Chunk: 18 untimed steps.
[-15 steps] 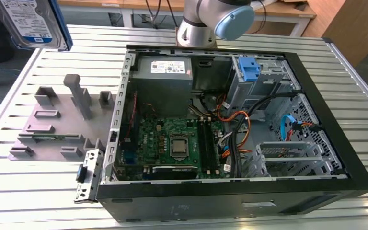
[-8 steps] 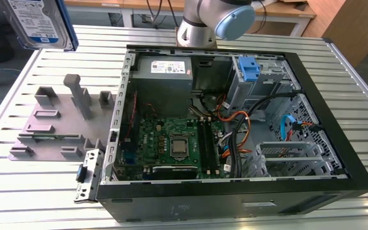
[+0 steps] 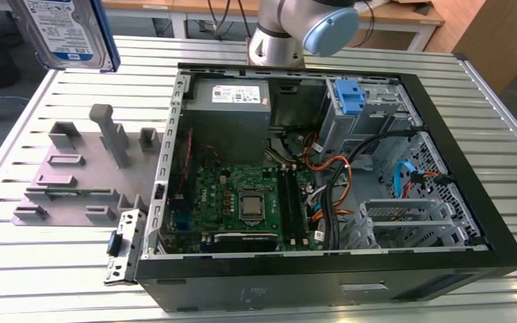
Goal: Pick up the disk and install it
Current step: 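Pick up the disk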
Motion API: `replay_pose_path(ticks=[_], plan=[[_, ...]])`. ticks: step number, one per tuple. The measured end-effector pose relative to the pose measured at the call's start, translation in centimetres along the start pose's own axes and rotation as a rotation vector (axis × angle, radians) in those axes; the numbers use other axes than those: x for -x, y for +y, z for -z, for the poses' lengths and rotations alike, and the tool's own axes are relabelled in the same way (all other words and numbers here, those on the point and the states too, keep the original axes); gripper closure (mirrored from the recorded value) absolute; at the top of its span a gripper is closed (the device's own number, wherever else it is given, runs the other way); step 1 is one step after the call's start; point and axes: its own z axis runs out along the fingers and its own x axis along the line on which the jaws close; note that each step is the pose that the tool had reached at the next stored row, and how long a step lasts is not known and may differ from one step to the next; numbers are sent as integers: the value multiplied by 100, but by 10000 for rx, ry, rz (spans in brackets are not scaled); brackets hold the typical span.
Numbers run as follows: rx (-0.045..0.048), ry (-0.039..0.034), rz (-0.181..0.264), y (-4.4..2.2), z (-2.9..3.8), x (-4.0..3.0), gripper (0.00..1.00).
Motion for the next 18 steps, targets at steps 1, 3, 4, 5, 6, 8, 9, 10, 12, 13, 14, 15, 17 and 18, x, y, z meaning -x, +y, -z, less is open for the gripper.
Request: replay_pose_path(ticks=[1,3,4,5,6,8,9,10,12,13,14,15,17,18], plan=[[0,0,0,-20,1,1,65],[0,0,-1,-58,2,2,65],[1,1,-1,-77,3,4,65],[1,1,-1,-99,3,4,65],[0,0,-1,-118,4,5,65],[0,0,0,-143,4,6,65],[0,0,-1,-144,5,7,65],[0,-1,-2,-144,4,7,65],[-1,-1,-1,-145,7,6,65],[0,-1,0,-145,12,7,65],[1,-1,0,-145,17,7,65],[1,-1,0,-145,19,7,65],[-1,-2,0,-145,19,7,65],[-1,-2,-1,-145,19,7,65]])
